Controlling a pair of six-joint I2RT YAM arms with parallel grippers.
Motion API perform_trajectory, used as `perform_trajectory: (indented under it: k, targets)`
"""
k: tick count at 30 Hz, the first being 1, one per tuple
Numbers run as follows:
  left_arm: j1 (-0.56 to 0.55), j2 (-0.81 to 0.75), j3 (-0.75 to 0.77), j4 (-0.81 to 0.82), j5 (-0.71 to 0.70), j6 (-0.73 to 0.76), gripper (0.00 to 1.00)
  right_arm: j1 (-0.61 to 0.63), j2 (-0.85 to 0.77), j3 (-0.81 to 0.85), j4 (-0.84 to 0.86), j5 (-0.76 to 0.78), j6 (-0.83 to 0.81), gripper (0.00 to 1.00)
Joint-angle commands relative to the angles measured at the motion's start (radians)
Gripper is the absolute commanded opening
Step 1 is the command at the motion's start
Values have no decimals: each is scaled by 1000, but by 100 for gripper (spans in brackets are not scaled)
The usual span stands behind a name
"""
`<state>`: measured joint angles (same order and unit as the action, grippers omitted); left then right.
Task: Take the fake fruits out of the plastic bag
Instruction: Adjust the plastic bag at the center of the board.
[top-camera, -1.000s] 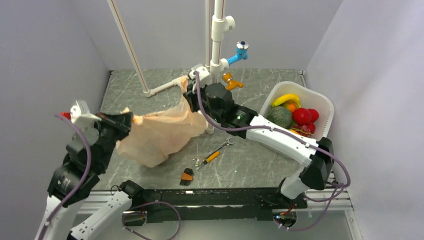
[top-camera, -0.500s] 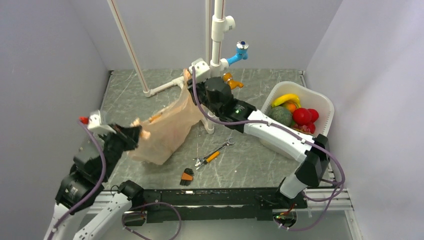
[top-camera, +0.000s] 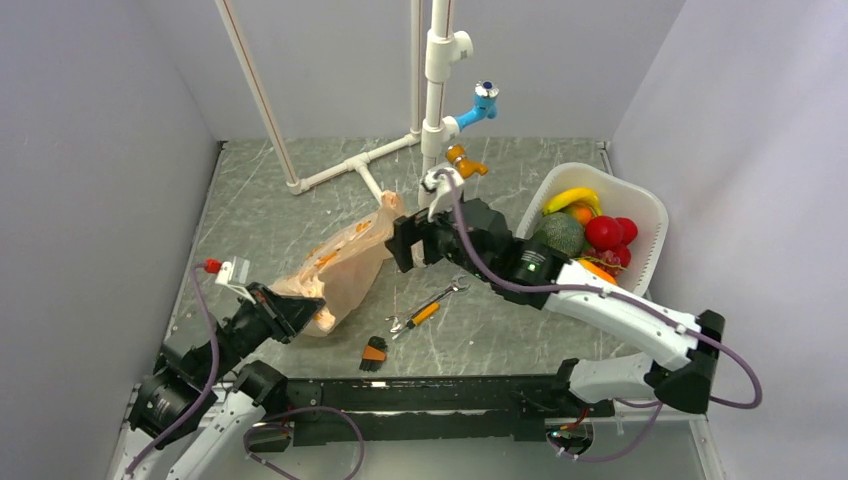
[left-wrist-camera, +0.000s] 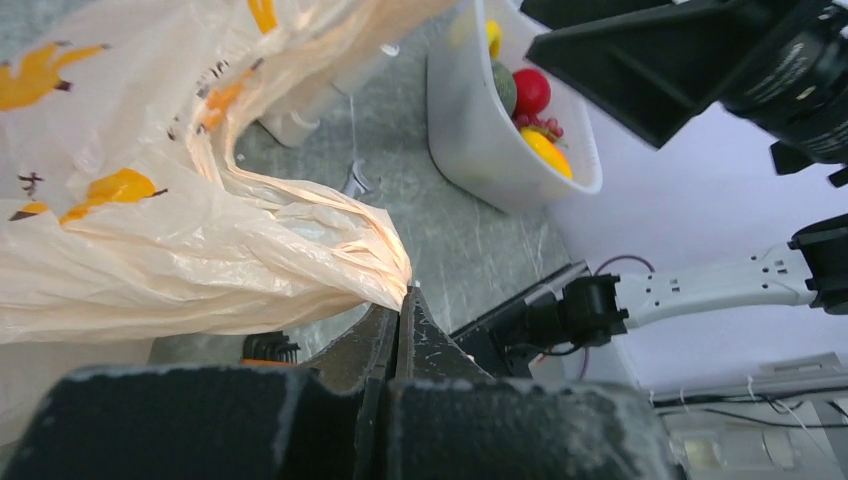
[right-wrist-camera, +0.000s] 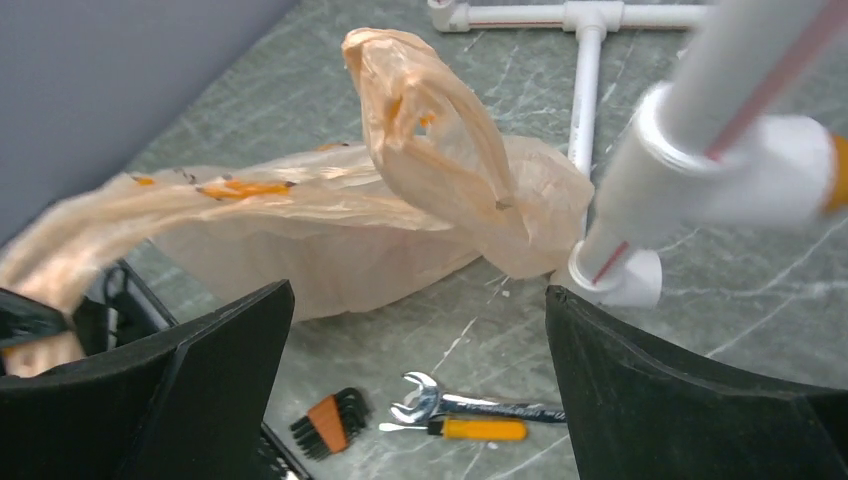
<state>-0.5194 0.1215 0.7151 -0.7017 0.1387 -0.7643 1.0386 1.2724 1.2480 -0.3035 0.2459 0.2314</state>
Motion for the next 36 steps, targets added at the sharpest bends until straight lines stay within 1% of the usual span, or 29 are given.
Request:
perform_trajectory:
  k: [1,3,6,8,10,13,14,16,18,20,22,26,33,36]
  targets:
    - [3,63,40,23,106,2,0,-5,-86,-60,-69,76,255,99]
    - [3,63,47,20,112,9,0,0,-106,-132,-12,38,379,99]
    - [3,39,40,14,100,4,0,17,-127,-258,179,-29,501,98]
    - [3,25,39,-5,91,0,0,18,-114,-318,331,-72,572,95]
    - [3,16,41,-26,90,-1,0,18,-86,-339,416,-86,611,92]
    - [2,2,36,-51,84,-3,0,18,-22,-322,452,-56,675,90]
    - [3,-2,33,-56,83,-7,0,19,3,-314,460,-43,702,87]
    - [3,-18,25,-59,89,-15,0,18,52,-293,489,-37,740,73]
    - [2,-33,13,-57,85,-22,0,19,113,-261,501,-42,776,62]
    - [3,-48,5,-54,80,-24,0,22,177,-225,505,-41,792,60]
    - [2,-51,5,-58,84,-19,0,21,216,-196,508,-43,799,59]
    - [4,-45,10,-75,92,-5,0,32,256,-178,547,-53,799,63]
    - [3,-37,18,-95,113,24,0,48,308,-156,566,-41,796,67]
    - [4,-36,19,-96,127,32,0,50,344,-133,558,-33,778,67]
